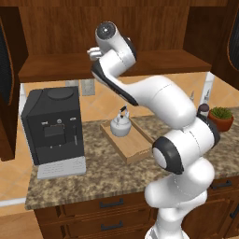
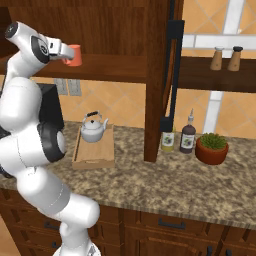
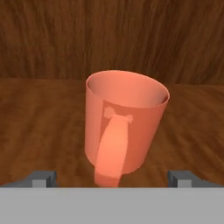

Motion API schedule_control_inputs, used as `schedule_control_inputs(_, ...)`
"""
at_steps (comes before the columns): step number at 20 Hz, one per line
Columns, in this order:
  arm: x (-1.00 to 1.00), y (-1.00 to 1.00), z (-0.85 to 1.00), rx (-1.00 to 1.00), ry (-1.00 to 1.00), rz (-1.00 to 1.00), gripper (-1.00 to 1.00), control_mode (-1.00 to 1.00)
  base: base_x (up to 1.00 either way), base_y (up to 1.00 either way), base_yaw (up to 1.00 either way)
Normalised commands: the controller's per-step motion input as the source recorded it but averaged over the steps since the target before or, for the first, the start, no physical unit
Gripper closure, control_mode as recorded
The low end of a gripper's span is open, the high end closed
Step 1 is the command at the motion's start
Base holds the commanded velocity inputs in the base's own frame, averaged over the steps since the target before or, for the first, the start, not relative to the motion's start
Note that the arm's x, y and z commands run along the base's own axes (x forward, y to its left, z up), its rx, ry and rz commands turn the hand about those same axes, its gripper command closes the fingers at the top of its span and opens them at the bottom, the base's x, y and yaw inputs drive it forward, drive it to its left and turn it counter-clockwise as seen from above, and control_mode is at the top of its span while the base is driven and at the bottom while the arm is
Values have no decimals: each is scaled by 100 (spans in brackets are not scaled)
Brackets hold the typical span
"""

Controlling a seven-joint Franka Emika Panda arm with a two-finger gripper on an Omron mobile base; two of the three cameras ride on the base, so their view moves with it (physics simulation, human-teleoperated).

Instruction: Pick the kettle from the counter and place it on the tray. Then pick the mug from the cabinet and place it on the tray. Then close the cabinet doors.

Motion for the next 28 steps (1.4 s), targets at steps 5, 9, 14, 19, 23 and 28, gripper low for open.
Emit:
schedule_control_inputs(5,23,0,-2,0,0,-5,-100,-100,0,0,0)
schedule_control_inputs(9,12,0,-1,0,0,-5,-100,-100,0,0,0)
schedule_control_inputs(14,4,0,0,0,0,-5,-100,-100,0,0,0)
schedule_control_inputs(19,0,3,0,0,0,-4,100,-100,0,0,0)
schedule_control_inputs(23,0,-9,-1,0,-2,-1,100,-100,0,0,0)
schedule_control_inputs(28,-40,-13,-7,0,-11,2,100,-100,0,0,0)
